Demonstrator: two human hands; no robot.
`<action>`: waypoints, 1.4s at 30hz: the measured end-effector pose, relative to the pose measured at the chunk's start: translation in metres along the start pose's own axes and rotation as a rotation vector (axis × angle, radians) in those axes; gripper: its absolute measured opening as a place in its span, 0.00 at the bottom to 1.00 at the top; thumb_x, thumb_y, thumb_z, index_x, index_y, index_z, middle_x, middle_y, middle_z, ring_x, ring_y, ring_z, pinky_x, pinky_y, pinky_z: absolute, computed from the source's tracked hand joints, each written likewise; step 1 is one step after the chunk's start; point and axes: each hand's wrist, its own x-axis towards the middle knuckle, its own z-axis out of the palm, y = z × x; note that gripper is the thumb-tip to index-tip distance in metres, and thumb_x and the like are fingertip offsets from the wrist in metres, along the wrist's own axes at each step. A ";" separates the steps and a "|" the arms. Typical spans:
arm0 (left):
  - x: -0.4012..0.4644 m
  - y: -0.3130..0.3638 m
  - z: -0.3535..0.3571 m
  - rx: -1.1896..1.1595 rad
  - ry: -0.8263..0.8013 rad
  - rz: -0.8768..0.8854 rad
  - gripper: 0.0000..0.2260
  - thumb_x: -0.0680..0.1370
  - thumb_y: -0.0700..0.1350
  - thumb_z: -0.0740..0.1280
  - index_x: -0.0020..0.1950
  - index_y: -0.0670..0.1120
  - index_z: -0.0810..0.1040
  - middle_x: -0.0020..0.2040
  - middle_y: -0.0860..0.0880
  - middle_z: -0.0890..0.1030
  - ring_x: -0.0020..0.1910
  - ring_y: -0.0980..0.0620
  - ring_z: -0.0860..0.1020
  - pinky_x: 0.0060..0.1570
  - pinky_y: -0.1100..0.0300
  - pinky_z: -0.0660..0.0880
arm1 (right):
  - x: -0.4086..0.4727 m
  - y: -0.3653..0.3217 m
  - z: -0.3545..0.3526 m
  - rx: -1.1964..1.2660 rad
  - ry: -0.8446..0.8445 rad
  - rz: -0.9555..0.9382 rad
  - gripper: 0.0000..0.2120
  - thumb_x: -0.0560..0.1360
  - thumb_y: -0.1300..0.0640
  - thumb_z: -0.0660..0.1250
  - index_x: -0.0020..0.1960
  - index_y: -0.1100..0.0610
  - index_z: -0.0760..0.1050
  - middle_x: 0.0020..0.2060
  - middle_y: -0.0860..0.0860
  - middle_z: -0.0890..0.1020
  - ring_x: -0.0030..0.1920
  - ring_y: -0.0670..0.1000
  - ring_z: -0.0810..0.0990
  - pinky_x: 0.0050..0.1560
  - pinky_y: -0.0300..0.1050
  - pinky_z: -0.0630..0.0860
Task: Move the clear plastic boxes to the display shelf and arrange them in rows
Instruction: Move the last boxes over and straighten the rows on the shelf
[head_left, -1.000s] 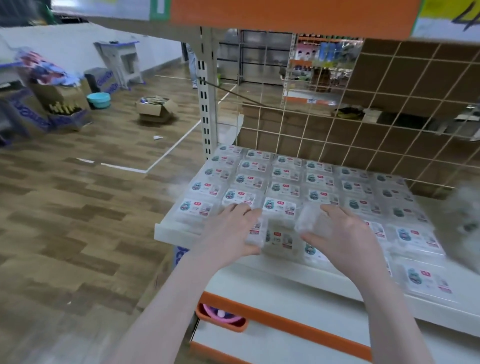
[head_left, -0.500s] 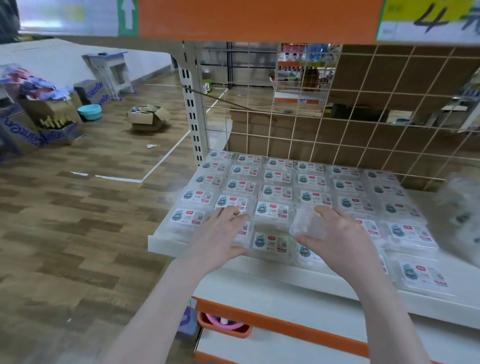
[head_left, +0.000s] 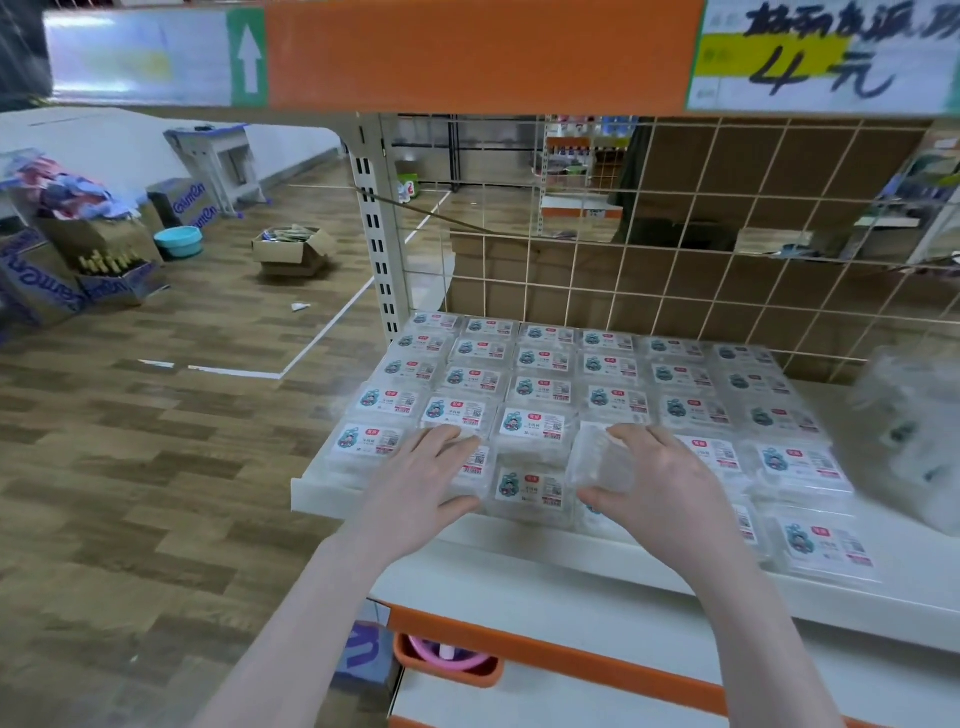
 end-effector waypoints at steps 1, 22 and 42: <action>-0.001 -0.002 0.001 0.006 0.004 0.008 0.25 0.74 0.60 0.61 0.65 0.46 0.75 0.61 0.47 0.76 0.59 0.46 0.75 0.54 0.53 0.75 | -0.001 -0.001 0.000 -0.001 -0.012 -0.004 0.29 0.71 0.44 0.69 0.67 0.53 0.66 0.62 0.50 0.73 0.61 0.51 0.71 0.59 0.42 0.66; -0.025 -0.046 0.013 -0.001 0.096 0.025 0.31 0.79 0.65 0.43 0.65 0.48 0.74 0.61 0.46 0.79 0.61 0.46 0.77 0.61 0.48 0.67 | -0.006 -0.041 0.023 -0.164 -0.162 0.010 0.29 0.73 0.44 0.65 0.69 0.54 0.62 0.65 0.50 0.69 0.63 0.52 0.69 0.62 0.44 0.66; -0.020 -0.048 0.008 0.054 0.185 0.079 0.24 0.73 0.59 0.55 0.57 0.46 0.81 0.54 0.48 0.82 0.52 0.48 0.82 0.48 0.51 0.78 | 0.011 -0.047 0.015 0.271 -0.032 0.037 0.29 0.68 0.49 0.73 0.65 0.49 0.66 0.54 0.45 0.72 0.52 0.46 0.71 0.48 0.39 0.67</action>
